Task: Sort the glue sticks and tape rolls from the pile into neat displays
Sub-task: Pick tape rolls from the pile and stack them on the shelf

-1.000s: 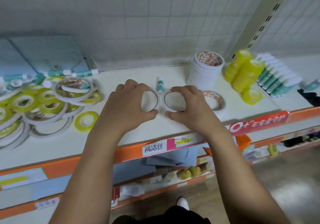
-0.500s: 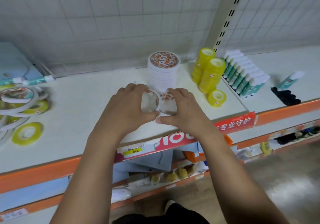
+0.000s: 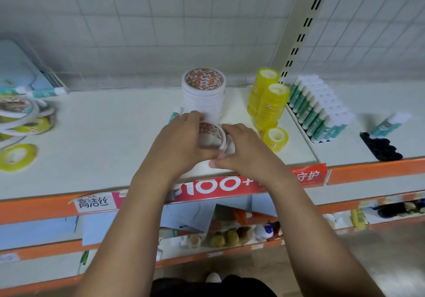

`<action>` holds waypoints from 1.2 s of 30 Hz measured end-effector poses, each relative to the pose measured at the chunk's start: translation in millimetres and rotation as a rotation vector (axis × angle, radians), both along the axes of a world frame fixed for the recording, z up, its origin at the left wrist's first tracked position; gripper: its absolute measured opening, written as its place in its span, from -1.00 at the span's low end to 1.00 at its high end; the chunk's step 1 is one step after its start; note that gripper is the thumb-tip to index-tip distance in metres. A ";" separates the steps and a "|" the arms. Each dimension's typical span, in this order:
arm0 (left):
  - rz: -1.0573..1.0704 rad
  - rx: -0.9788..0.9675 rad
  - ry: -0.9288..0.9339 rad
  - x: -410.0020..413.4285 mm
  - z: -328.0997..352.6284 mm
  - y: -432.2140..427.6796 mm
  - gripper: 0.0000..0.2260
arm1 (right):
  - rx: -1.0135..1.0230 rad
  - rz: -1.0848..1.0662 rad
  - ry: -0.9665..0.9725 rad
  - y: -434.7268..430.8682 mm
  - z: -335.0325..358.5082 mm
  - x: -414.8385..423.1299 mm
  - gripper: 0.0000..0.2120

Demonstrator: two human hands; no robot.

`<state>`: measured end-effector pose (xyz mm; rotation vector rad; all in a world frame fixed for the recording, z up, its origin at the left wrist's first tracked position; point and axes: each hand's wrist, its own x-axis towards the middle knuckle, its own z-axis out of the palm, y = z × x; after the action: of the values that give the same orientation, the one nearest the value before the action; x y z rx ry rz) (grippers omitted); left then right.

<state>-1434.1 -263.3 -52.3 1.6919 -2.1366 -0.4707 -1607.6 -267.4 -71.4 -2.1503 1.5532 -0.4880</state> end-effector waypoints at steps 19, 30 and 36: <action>0.037 0.163 0.054 22.7 -0.6 -5.6 -0.31 | 0.057 0.044 -0.053 -15.6 10.8 2.8 -0.42; 0.054 0.143 0.001 19.5 -13.3 -3.7 -0.19 | -0.023 0.039 -0.081 -4.4 11.1 6.2 -0.43; 0.076 0.200 0.097 22.9 -9.6 -1.7 -0.32 | 0.077 0.030 -0.003 -0.1 16.9 1.6 -0.31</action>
<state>-1411.2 -264.9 -61.9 1.8090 -2.0044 -0.7501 -1606.0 -267.5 -54.6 -2.1109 1.5107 -0.4151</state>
